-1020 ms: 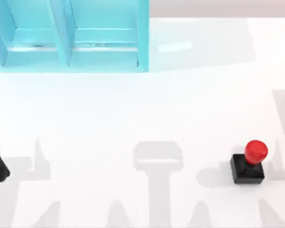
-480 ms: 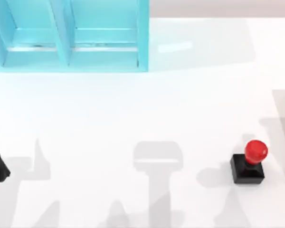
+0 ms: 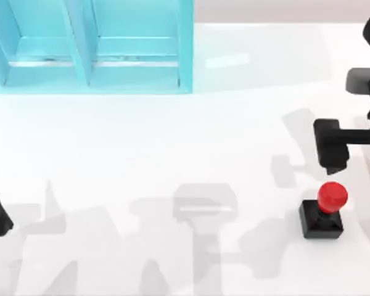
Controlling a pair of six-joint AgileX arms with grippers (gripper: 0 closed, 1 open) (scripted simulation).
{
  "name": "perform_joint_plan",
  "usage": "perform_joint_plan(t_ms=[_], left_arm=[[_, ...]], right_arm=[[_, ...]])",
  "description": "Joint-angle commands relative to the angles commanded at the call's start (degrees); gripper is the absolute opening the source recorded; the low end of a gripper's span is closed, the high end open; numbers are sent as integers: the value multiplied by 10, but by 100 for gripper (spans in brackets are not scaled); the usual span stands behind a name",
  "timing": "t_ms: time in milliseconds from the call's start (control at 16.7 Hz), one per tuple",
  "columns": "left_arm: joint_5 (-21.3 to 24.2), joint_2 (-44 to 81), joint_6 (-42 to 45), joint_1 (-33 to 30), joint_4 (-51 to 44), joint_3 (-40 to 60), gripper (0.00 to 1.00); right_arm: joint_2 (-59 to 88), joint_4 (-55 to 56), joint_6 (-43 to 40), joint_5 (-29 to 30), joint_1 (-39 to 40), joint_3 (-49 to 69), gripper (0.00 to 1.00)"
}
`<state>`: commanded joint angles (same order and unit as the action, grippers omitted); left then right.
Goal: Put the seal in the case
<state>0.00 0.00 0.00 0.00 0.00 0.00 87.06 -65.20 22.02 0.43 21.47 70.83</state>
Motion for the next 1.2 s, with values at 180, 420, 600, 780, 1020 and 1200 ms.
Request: perform_joint_plan(t_ms=[180, 420, 600, 780, 1020, 1200], left_arm=[[0, 0, 0, 0, 0, 0, 100], [0, 0, 0, 0, 0, 0, 100], [0, 0, 0, 0, 0, 0, 100], [0, 0, 0, 0, 0, 0, 100], [0, 0, 0, 0, 0, 0, 100], [0, 0, 0, 0, 0, 0, 100]], right_arm=[[79, -62, 23, -2, 21, 73, 100], [104, -82, 31, -4, 30, 100, 100], [102, -80, 30, -4, 27, 98, 100], [109, -58, 30, -4, 28, 78, 100], [133, 52, 32, -4, 30, 2, 100], [152, 124, 34, -4, 31, -54, 100]])
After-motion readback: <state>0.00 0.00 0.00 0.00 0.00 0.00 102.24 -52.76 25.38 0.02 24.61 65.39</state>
